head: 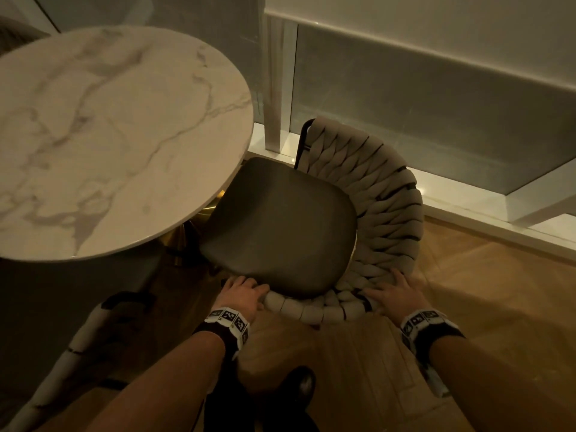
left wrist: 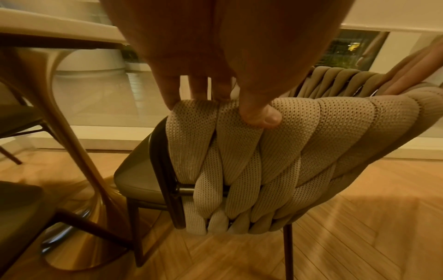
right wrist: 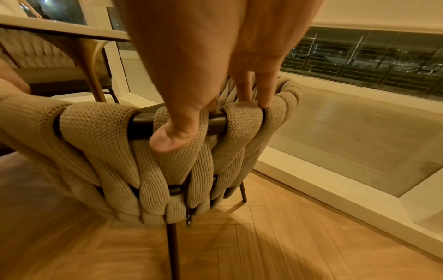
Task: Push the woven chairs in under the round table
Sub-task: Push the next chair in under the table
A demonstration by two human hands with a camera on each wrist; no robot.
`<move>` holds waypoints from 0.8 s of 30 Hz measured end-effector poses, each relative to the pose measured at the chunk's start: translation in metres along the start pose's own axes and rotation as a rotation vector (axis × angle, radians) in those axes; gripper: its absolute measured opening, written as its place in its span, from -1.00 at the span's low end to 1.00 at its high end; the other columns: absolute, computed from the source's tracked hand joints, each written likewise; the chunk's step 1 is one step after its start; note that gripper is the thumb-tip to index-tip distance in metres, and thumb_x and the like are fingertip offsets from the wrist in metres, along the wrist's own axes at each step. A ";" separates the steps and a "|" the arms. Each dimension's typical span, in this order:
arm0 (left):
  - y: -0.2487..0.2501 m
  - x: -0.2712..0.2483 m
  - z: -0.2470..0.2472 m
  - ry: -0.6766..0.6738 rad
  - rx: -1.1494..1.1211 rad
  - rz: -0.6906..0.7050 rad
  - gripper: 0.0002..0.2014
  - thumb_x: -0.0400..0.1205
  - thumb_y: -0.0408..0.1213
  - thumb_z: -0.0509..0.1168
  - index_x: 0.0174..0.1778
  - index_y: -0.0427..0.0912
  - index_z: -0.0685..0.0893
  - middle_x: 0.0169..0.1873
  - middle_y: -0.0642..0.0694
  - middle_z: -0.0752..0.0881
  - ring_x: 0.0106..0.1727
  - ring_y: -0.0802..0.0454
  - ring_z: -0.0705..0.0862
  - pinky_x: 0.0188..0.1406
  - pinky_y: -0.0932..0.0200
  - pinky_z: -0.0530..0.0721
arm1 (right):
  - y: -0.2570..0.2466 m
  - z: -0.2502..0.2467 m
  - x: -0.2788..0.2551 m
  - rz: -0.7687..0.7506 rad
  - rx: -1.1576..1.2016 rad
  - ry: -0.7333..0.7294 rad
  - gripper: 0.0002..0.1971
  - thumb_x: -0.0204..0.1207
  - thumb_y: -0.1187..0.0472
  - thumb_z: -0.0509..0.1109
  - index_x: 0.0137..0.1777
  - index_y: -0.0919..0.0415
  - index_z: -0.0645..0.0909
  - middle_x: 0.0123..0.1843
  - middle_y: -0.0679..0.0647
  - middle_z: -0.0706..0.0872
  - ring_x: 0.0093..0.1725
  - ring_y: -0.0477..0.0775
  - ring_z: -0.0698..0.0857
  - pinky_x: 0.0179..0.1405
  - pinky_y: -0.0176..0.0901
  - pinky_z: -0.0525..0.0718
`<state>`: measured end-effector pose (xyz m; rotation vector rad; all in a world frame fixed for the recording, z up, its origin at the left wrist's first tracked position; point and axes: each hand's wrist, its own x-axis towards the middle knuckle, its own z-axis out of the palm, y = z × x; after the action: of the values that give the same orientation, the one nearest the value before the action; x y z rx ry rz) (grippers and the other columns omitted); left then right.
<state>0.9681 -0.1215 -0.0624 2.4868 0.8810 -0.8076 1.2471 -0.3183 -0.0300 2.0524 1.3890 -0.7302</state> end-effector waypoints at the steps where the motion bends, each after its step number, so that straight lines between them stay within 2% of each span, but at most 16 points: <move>1: -0.004 0.002 -0.001 0.007 -0.005 -0.006 -0.51 0.70 -0.06 0.11 0.58 0.17 0.25 0.56 -0.03 0.36 0.62 -0.14 0.19 0.66 -0.18 0.01 | -0.002 -0.004 0.002 -0.008 0.006 -0.004 -0.42 0.61 -0.12 0.19 0.59 -0.30 0.08 0.65 -0.14 0.27 0.66 0.38 -0.11 0.59 0.34 0.03; 12: -0.030 0.003 -0.003 -0.020 -0.046 -0.056 -0.49 0.69 -0.06 0.14 0.59 0.19 0.24 0.58 -0.06 0.33 0.63 -0.14 0.19 0.65 -0.20 0.05 | -0.020 -0.026 0.020 -0.054 -0.032 0.022 -0.40 0.60 -0.11 0.22 0.60 -0.27 0.09 0.65 -0.10 0.25 0.66 0.39 -0.12 0.60 0.34 0.03; 24: -0.049 -0.017 -0.003 -0.033 -0.093 -0.110 -0.46 0.69 -0.15 0.15 0.60 0.20 0.20 0.64 0.01 0.24 0.69 -0.12 0.05 0.67 -0.19 -0.09 | -0.045 -0.026 0.018 -0.106 -0.063 0.007 -0.38 0.58 -0.18 0.21 0.60 -0.27 0.07 0.64 -0.06 0.29 0.65 0.42 -0.08 0.60 0.35 0.00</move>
<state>0.9261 -0.0916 -0.0572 2.3550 1.0271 -0.8213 1.2146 -0.2740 -0.0307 1.9468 1.5152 -0.7143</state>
